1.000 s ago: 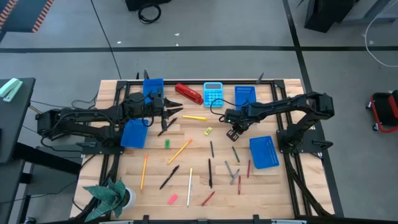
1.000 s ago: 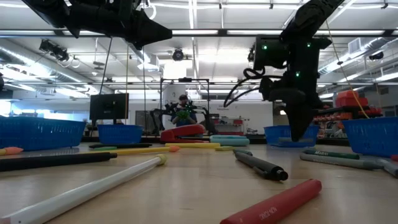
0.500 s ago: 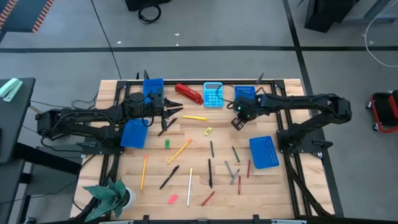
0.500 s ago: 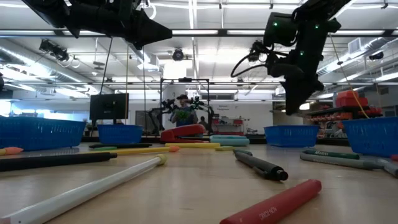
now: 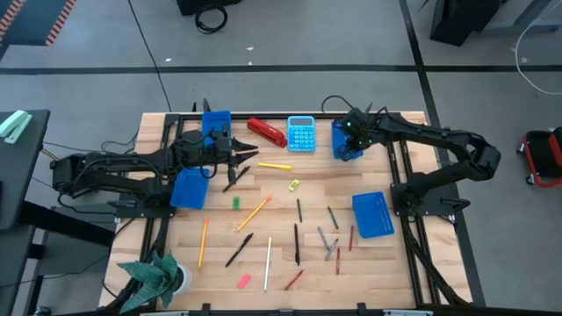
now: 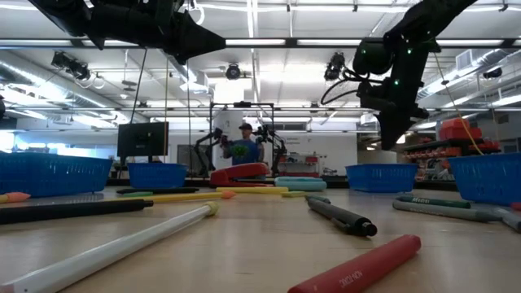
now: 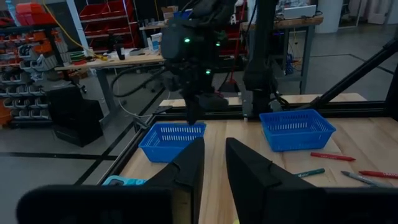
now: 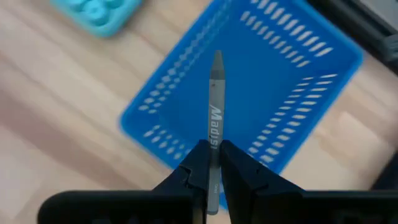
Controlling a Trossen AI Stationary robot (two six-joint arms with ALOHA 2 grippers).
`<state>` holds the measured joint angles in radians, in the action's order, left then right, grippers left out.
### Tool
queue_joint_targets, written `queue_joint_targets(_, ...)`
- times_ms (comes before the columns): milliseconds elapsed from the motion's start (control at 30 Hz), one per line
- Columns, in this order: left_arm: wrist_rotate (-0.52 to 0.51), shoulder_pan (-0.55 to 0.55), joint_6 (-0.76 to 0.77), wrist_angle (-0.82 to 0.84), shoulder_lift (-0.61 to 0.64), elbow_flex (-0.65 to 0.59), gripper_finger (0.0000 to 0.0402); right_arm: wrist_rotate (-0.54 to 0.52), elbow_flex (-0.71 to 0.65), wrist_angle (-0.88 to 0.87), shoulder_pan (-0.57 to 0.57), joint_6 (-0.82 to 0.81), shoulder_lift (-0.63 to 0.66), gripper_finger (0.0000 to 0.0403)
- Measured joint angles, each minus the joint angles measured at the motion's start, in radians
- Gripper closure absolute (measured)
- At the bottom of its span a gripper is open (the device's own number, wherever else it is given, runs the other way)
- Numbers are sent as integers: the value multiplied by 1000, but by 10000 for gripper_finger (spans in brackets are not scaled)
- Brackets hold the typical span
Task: Sort crayons/erasers/pens/pencils in bins
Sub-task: Put the top gray crayon into the top right bin
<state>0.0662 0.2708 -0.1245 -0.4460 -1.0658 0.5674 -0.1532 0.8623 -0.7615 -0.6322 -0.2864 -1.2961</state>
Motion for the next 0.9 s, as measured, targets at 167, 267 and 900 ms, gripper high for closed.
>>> queue_joint_targets(167, 0, 1, -1, -3, -20, 0, 331, 0, 0, 36, -64, 59, -24, 365)
queue_joint_targets(267, 0, 1, -2, -5, -40, 0, 333, 1, 0, 55, -82, 70, -38, 365)
queue_joint_targets(900, -1, 1, -2, -12, -59, 1, 332, 4, 1, 142, -81, 112, -179, 365)
